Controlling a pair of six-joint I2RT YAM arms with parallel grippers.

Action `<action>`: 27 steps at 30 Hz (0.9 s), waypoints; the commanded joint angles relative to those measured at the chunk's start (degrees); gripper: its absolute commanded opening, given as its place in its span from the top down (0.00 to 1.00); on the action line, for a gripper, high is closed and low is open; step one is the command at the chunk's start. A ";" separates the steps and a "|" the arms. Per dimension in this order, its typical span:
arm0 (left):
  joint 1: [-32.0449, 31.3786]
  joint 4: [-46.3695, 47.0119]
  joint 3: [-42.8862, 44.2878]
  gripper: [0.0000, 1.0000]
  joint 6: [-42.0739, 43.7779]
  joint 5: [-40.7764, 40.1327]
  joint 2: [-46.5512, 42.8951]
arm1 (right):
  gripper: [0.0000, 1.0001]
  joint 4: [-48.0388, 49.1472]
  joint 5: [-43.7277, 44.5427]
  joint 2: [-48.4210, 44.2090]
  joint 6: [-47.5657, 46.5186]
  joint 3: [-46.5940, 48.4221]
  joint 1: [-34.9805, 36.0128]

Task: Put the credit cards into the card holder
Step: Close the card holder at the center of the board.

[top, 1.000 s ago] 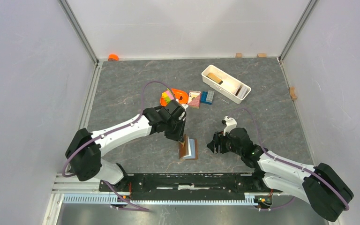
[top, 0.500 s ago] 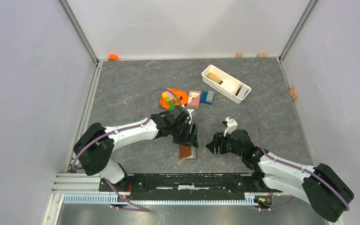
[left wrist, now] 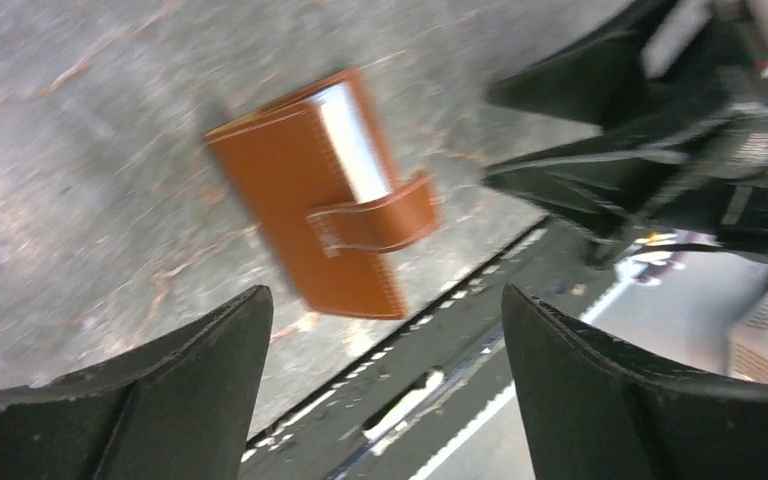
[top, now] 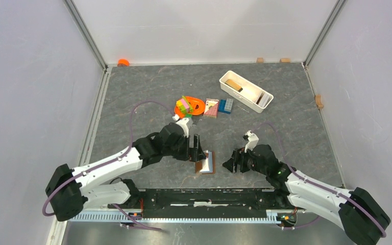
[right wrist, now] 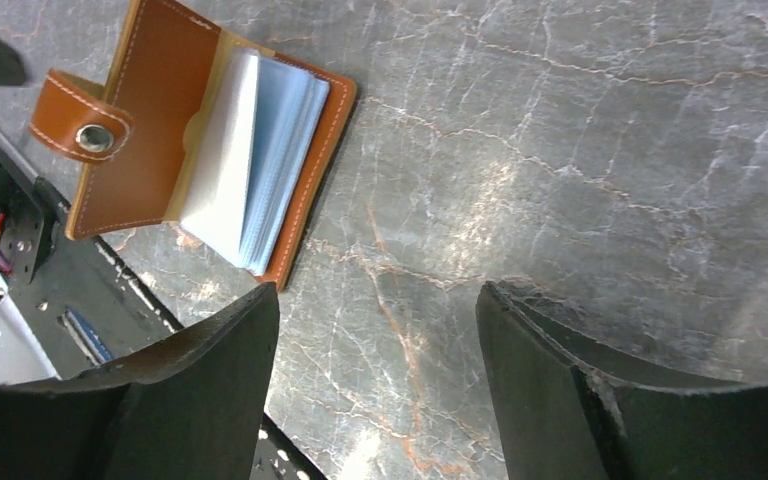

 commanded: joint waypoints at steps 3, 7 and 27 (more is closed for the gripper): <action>0.09 5.42 -9.33 0.24 -6.74 -8.11 -3.46 | 0.20 1.14 -1.18 -1.15 3.70 0.27 2.17; 0.09 9.16 -10.44 0.34 -6.88 -5.43 0.81 | 0.18 2.66 -1.02 0.30 4.84 1.17 4.28; 0.00 16.66 -9.48 0.48 -3.99 -4.20 15.88 | 0.10 15.68 4.00 17.90 11.92 6.41 13.81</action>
